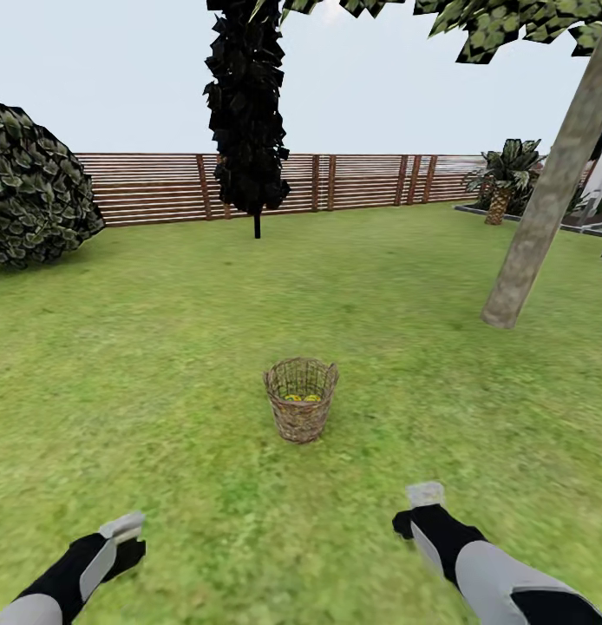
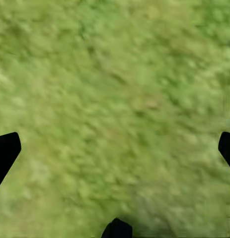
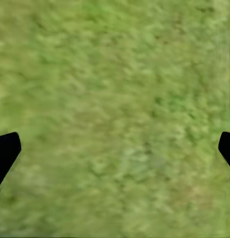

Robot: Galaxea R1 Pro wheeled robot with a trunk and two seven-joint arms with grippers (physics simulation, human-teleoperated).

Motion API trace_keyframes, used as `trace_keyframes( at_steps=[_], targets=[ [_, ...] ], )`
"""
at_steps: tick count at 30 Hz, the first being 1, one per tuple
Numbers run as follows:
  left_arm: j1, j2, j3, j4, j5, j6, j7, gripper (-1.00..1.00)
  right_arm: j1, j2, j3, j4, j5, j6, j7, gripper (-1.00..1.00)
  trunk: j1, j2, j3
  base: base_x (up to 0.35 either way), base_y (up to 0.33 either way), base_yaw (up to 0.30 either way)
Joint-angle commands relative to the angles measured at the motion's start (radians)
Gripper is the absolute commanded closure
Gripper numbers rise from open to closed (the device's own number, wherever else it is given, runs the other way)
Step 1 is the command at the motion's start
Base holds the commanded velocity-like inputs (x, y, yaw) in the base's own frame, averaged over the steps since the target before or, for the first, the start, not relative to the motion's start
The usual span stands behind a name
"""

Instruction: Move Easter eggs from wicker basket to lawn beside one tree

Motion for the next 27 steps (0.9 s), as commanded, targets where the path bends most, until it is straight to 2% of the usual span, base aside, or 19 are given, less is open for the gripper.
trace_keyframes(
  at_steps=[1,3,5,7,10,13,16,19,20,27],
  targets=[
    [-0.016,0.0,0.002,-0.045,0.011,0.036,0.006,-1.0,-0.025,0.0,-0.001,-0.002,0.007,0.009,-0.002,-1.0,0.0,-0.001,-0.001,0.0,0.0,0.0],
    [-0.043,-0.004,0.001,-0.143,0.014,0.101,0.005,-1.0,-0.067,0.0,-0.002,-0.003,0.003,0.009,-0.003,-1.0,0.0,-0.001,-0.001,0.0,0.0,0.0],
    [-0.06,-0.028,0.001,-0.291,0.016,0.182,0.003,-1.0,-0.11,0.0,-0.004,-0.003,-0.011,0.01,-0.003,-1.0,0.0,-0.001,-0.001,0.0,0.0,0.0],
    [-0.065,-0.046,0.0,-0.424,0.016,0.227,0.003,-1.0,-0.142,-0.001,-0.005,-0.003,-0.029,0.01,-0.004,-1.0,0.0,-0.001,-0.001,0.0,0.0,0.0],
    [-0.068,-0.055,0.002,-0.634,0.019,0.293,0.002,-1.0,-0.177,-0.01,-0.007,-0.005,-0.042,0.01,-0.004,-1.0,0.0,-0.001,-0.001,0.0,0.0,0.0],
    [-0.068,-0.064,-0.001,-0.759,0.018,0.352,0.002,-1.0,-0.189,-0.019,-0.007,-0.005,-0.046,0.01,0.002,-1.0,0.0,-0.001,-0.001,0.0,0.0,0.0],
    [-0.068,-0.068,-0.003,-0.772,0.018,0.36,0.0,-1.0,-0.191,-0.021,-0.007,-0.005,-0.046,0.01,0.006,-1.0,0.0,-0.001,-0.001,0.006,0.0,0.0],
    [-0.068,-0.091,-0.001,-0.714,0.019,0.363,-0.001,-1.0,-0.192,-0.02,-0.006,-0.005,-0.046,0.009,0.008,-1.0,0.0,-0.001,-0.001,0.187,0.0,0.0],
    [-0.068,-0.133,0.0,-0.663,0.019,0.366,0.0,-1.0,-0.192,-0.019,-0.004,-0.005,-0.045,0.004,0.009,-1.0,0.0,-0.001,-0.001,0.308,0.0,0.0],
    [-0.068,-0.141,0.004,-0.623,0.018,0.36,0.002,-1.0,-0.193,-0.017,-0.002,-0.005,-0.043,-0.003,0.01,-1.0,0.0,-0.001,-0.001,0.317,0.0,0.0]
  ],
)
